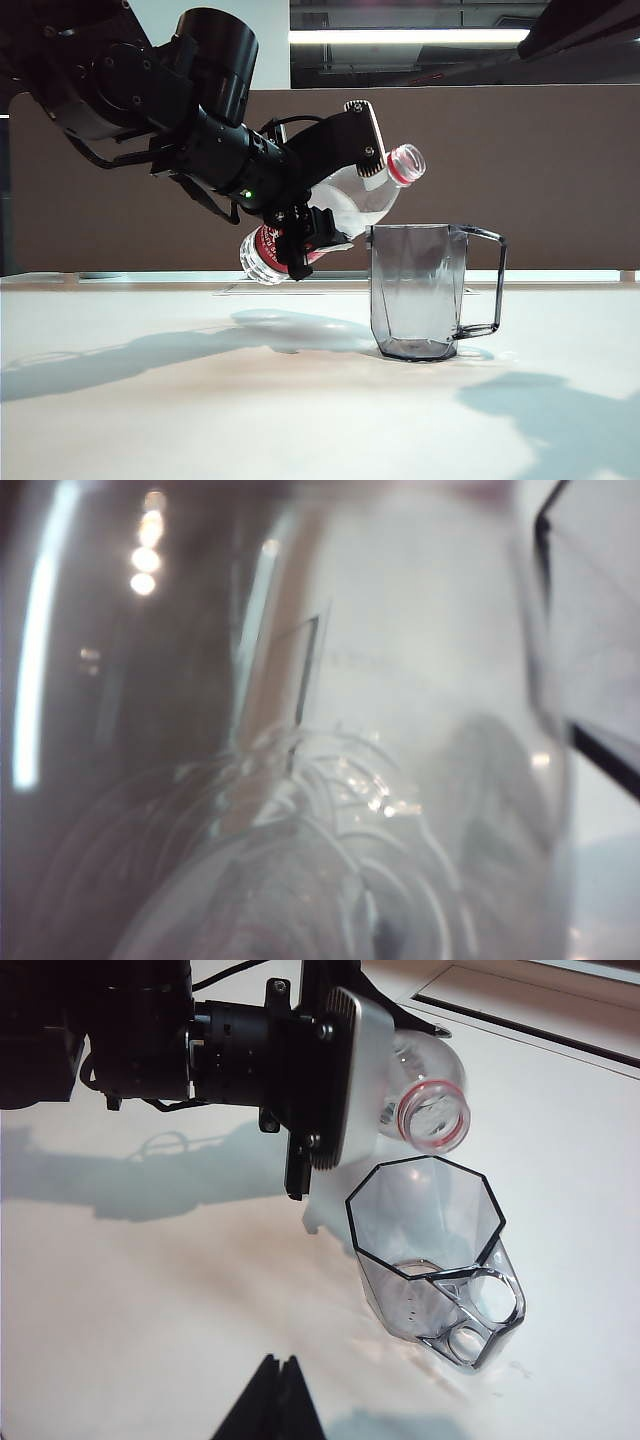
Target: Pick up the mineral water bottle with the left hand on the table and pour water into the mug until it's half full.
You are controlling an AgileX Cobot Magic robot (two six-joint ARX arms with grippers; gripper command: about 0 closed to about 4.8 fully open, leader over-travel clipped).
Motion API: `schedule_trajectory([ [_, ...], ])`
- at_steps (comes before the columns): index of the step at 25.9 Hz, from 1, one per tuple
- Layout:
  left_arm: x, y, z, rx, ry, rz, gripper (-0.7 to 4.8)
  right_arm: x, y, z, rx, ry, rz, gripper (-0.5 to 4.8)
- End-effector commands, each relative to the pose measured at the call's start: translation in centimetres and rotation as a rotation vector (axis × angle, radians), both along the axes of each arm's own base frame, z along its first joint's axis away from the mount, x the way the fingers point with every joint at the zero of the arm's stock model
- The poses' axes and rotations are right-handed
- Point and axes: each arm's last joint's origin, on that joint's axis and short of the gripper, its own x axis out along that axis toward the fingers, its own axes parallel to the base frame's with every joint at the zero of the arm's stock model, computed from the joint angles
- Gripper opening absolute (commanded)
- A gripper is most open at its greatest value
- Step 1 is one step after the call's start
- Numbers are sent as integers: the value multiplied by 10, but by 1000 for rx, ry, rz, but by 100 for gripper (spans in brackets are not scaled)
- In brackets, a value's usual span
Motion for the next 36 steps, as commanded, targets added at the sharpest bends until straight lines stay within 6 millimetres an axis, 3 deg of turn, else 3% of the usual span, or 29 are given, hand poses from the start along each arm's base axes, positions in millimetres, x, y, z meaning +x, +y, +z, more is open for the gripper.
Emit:
schedule_trajectory([
  [1,2,-1,12,17,-116,-21,236,0,0,3,9,-16,4,-8],
  [36,3,-1,18,160,-319,-60,236,0,0,3,9,-15,3,-8],
])
